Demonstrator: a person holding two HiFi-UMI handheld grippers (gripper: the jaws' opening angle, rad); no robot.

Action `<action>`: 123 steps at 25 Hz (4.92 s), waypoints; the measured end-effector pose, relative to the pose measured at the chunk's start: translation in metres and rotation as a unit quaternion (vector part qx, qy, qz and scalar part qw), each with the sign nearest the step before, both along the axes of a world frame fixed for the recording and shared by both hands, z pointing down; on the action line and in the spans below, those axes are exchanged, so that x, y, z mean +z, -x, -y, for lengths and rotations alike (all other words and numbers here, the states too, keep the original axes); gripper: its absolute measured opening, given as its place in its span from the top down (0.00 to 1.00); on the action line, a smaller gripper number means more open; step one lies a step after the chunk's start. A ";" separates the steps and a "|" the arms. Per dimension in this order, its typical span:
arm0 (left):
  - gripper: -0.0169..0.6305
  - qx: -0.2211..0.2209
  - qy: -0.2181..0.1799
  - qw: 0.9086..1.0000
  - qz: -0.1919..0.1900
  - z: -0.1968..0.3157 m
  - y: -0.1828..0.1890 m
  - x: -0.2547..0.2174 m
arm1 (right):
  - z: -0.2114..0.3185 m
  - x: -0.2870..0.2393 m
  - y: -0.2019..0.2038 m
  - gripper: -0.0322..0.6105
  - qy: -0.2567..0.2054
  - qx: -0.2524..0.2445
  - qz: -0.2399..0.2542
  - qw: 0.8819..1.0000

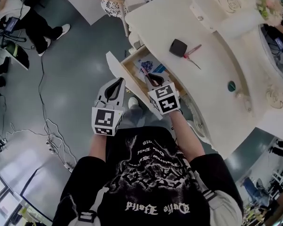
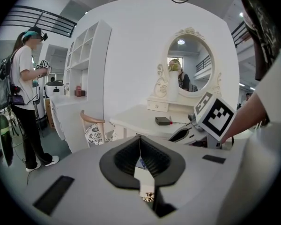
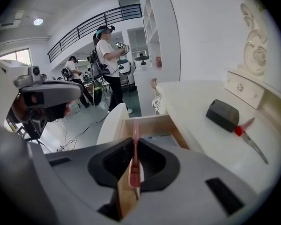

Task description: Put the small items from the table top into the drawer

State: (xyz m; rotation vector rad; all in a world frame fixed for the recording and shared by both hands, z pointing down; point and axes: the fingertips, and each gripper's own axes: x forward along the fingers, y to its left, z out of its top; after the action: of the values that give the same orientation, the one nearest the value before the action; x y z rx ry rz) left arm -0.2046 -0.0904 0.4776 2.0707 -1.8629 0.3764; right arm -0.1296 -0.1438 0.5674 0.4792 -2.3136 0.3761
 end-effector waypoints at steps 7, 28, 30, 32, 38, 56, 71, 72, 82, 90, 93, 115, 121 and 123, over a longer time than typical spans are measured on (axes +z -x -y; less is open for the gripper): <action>0.95 -0.021 0.015 1.000 0.005 -0.006 0.010 0.009 | 0.008 0.009 0.024 0.87 0.015 -0.019 0.002 1.000; 0.95 -0.055 0.048 0.997 0.002 -0.013 0.035 0.032 | 0.003 0.076 0.055 0.87 0.084 -0.052 -0.050 0.994; 0.95 -0.054 0.047 0.997 0.005 -0.009 0.038 0.031 | 0.005 0.081 0.057 0.87 0.077 -0.056 -0.058 0.994; 0.95 -0.053 0.048 0.997 0.005 -0.007 0.040 0.030 | 0.005 0.085 0.057 0.87 0.076 -0.056 -0.064 0.993; 0.95 -0.054 0.061 0.997 0.015 -0.011 0.043 0.035 | 0.002 0.098 0.062 0.87 0.091 -0.053 -0.072 0.992; 0.95 -0.073 0.079 0.994 0.011 -0.013 0.054 0.045 | 0.010 0.122 0.069 0.87 0.147 -0.058 -0.093 0.983; 0.95 -0.074 0.084 0.994 0.016 -0.015 0.057 0.044 | 0.006 0.124 0.070 0.83 0.184 -0.048 -0.087 0.978; 0.95 -0.073 0.083 0.994 0.016 -0.015 0.057 0.044 | 0.005 0.123 0.070 0.82 0.189 -0.046 -0.084 0.977; 0.95 -0.063 0.062 0.996 0.011 -0.008 0.053 0.033 | 0.008 0.097 0.056 0.82 0.156 -0.024 -0.063 0.985; 0.95 -0.049 0.048 0.998 0.005 -0.006 0.043 0.025 | 0.014 0.043 0.044 0.82 0.130 0.011 0.001 0.991; 0.95 -0.038 0.034 0.999 0.000 0.000 0.037 0.017 | 0.014 0.022 0.040 0.82 0.115 0.019 0.021 0.993; 0.95 0.093 -0.016 0.995 -0.017 0.027 -0.047 -0.015 | 0.002 -0.061 -0.070 0.82 0.015 0.172 0.104 0.979; 0.95 0.132 -0.021 0.991 -0.023 0.035 -0.081 -0.018 | 0.006 -0.080 -0.110 0.82 -0.021 0.221 0.119 0.968; 0.95 0.144 -0.023 0.989 -0.025 0.038 -0.091 -0.019 | 0.008 -0.085 -0.122 0.82 -0.031 0.236 0.127 0.963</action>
State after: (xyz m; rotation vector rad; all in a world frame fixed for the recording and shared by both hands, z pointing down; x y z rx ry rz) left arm -0.1139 -0.1287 0.4581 2.3631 -1.5591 0.3490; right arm -0.0077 -0.1513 0.4825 1.0764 -2.4443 0.6251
